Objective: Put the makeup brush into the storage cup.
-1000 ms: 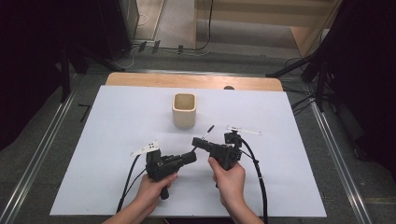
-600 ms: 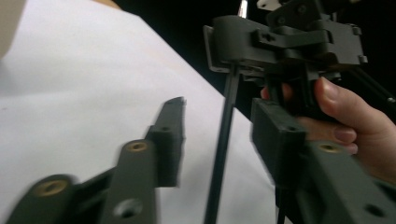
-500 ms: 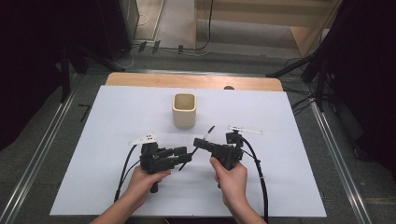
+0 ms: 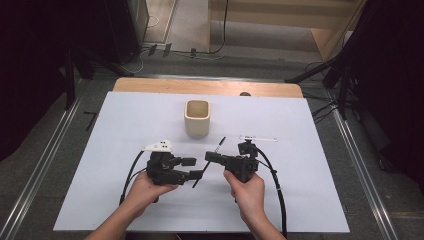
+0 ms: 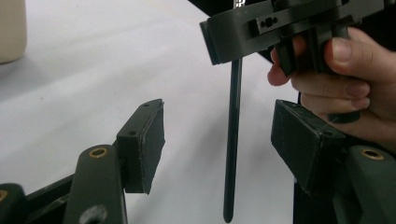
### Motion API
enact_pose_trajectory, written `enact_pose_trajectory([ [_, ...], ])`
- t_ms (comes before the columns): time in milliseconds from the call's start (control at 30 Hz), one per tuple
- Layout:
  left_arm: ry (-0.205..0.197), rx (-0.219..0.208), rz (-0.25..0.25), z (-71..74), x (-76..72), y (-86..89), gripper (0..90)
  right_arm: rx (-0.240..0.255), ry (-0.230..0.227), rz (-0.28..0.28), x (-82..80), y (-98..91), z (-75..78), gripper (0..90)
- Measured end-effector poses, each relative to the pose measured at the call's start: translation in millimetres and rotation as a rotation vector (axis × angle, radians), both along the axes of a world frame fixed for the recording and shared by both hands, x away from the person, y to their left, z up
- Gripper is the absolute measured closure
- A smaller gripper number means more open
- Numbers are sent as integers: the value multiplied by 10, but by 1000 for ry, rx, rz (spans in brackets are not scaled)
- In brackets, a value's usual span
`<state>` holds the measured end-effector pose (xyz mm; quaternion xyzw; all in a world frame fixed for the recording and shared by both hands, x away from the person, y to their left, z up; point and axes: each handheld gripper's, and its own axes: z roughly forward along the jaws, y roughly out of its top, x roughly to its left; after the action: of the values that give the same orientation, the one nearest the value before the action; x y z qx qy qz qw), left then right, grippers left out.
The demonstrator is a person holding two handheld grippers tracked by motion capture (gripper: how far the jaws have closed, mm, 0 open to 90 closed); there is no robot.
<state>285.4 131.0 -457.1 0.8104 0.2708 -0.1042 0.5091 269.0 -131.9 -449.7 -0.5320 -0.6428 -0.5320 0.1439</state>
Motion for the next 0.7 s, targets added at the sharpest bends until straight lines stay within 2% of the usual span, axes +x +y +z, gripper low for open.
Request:
enact_pose_trajectory([
  [100,-2,19,-16,14,-10,-1,351,-17,-10,12,-5,12,8,859],
  [133,-1,36,-37,22,-20,-4,351,-34,-18,26,-10,20,13,859],
  [333,5,77,-64,30,-28,-29,351,-72,-48,63,-21,50,17,859],
  [433,18,74,-78,26,-36,-39,351,-99,-63,88,-35,68,19,859],
  [500,21,70,-111,27,-48,-48,351,-119,-83,127,-52,85,12,859],
  [533,21,70,-111,27,-48,-48,351,-119,-83,127,-52,85,12,859],
  [700,52,46,-172,24,-63,-54,351,-112,-99,225,-58,116,14,859],
])
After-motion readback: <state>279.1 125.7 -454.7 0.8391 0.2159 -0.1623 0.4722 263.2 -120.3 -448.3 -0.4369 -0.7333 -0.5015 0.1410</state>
